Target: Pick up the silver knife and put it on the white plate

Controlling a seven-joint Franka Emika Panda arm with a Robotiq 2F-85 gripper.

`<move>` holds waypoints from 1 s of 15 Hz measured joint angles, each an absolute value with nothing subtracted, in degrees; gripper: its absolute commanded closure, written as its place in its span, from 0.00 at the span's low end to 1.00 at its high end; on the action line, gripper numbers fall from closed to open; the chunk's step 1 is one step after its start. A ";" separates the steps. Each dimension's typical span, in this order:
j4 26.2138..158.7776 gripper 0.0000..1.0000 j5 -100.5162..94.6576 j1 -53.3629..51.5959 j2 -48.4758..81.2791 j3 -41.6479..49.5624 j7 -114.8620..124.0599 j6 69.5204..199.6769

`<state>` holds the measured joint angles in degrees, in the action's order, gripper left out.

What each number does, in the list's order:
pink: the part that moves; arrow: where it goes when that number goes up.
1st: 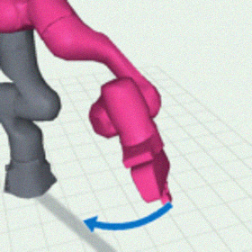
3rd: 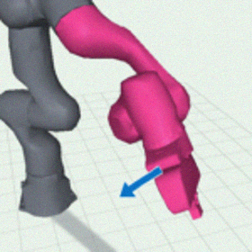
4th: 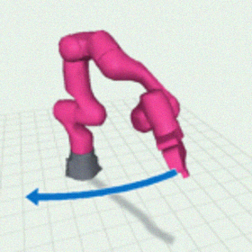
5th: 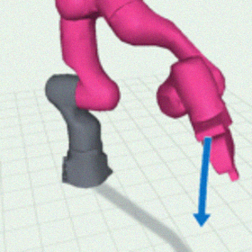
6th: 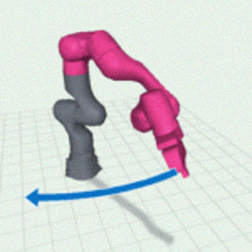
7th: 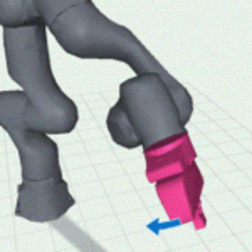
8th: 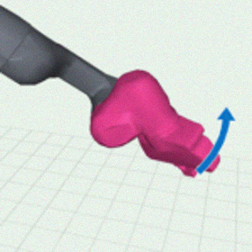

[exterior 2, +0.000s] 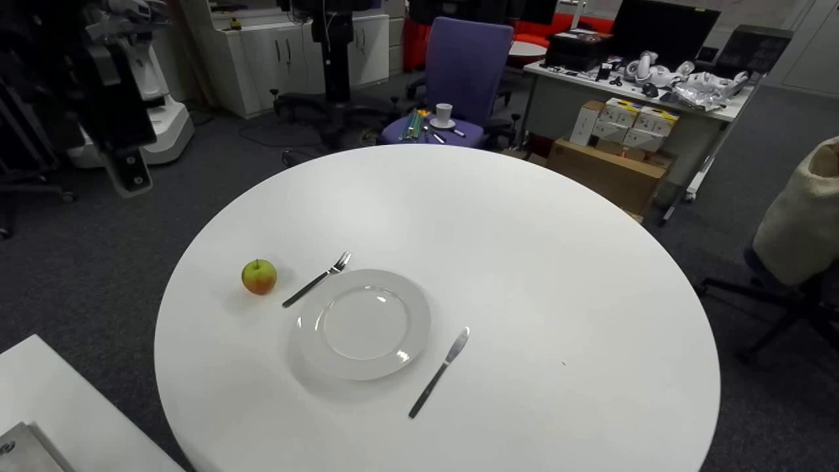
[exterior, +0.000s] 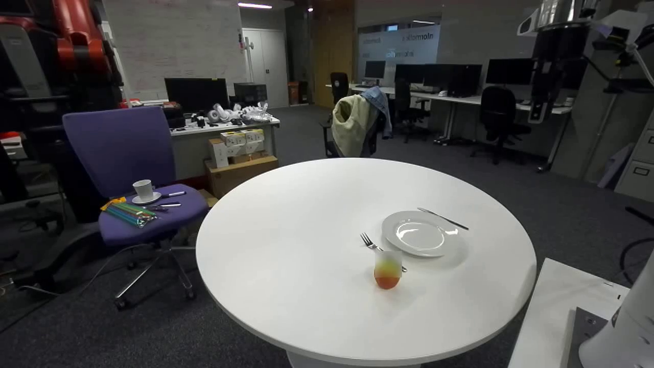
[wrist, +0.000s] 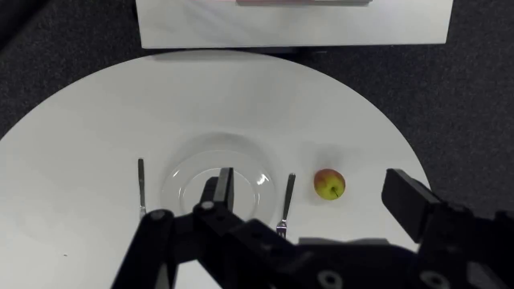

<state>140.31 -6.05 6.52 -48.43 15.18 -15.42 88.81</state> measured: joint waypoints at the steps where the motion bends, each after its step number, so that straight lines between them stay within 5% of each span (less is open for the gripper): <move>1: 140.31 0.00 -6.07 6.52 -48.27 15.20 -15.42 88.93; 15: 140.28 0.00 -9.10 6.92 -37.51 17.91 -15.45 105.28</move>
<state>140.28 -9.10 6.92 -37.51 17.91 -15.45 105.28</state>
